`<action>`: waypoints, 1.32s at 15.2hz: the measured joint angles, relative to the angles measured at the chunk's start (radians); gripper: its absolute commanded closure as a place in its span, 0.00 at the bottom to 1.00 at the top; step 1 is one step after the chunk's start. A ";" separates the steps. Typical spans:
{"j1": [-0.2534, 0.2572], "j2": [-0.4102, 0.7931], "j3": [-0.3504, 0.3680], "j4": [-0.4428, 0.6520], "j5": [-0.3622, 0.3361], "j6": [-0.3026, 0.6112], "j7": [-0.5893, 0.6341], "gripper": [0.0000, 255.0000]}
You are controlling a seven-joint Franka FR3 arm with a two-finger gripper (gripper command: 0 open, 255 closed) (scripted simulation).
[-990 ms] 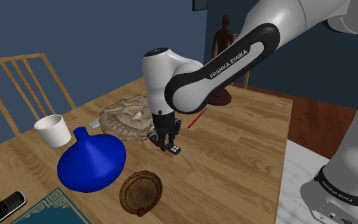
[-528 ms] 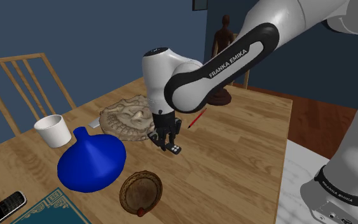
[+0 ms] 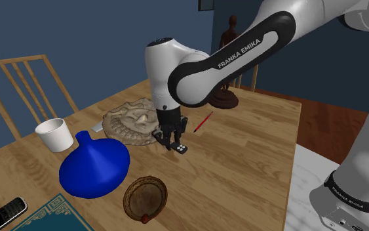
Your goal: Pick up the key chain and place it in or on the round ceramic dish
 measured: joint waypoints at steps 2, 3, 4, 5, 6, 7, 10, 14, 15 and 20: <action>-0.002 -0.013 0.002 0.010 0.007 -0.022 -0.005 1.00; -0.003 -0.018 0.003 0.019 0.010 -0.035 -0.008 1.00; -0.005 -0.025 0.003 0.025 0.014 -0.047 -0.012 1.00; -0.007 -0.031 0.004 0.029 0.018 -0.057 -0.015 1.00; -0.007 -0.036 0.005 0.036 0.021 -0.068 -0.015 1.00; -0.006 -0.043 0.007 0.041 0.024 -0.079 -0.015 1.00; -0.010 -0.061 0.008 0.065 0.034 -0.119 -0.024 1.00; -0.011 -0.076 0.011 0.101 0.043 -0.169 -0.029 1.00; -0.011 -0.081 0.011 0.108 0.045 -0.180 -0.030 1.00; 0.019 -0.079 0.032 0.136 0.044 -0.208 0.019 1.00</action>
